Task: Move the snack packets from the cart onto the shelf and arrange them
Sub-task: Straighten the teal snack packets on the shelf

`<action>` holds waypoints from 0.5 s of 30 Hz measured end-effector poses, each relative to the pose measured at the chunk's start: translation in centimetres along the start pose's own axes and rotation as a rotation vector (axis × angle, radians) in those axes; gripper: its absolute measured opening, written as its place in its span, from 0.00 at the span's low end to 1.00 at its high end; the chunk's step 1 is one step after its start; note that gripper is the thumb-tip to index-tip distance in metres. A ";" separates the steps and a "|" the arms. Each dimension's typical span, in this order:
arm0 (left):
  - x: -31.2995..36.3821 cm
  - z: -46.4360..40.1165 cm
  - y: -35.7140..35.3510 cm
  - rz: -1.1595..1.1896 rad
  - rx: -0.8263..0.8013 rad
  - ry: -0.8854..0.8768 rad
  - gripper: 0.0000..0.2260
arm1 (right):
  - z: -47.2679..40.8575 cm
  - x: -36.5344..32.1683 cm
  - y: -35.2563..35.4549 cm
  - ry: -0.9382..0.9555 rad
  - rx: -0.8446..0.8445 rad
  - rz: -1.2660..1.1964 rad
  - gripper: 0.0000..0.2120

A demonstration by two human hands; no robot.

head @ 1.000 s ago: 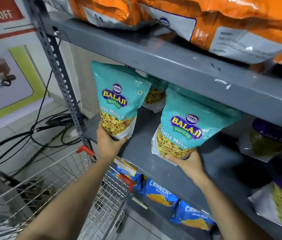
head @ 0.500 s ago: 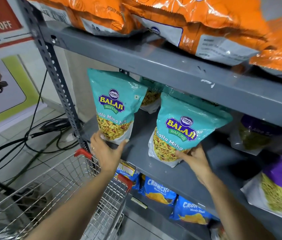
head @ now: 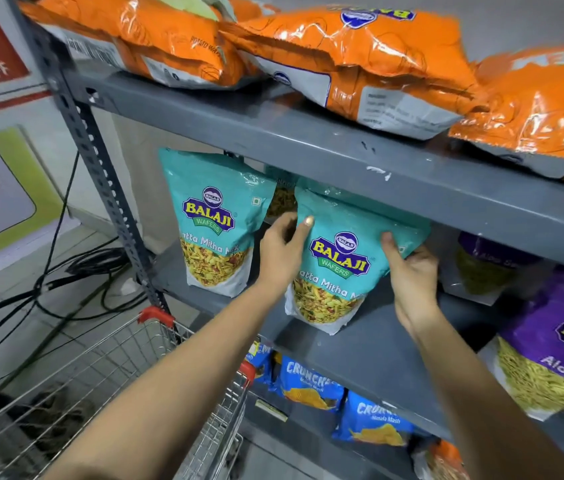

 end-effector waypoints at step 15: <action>-12.4 5.0 15.1 -0.602 0.341 0.163 0.64 | 4.9 13.5 1.0 -0.334 -0.359 0.325 0.44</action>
Point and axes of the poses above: each hand's wrist, its own z-axis away from the middle knuckle, its own y-axis out of the back of the hand, x = y × z, the point moved 5 cm from there along -z, towards the middle knuckle, and after that the axes turned 2 degrees about y, right-handed, at the moved point
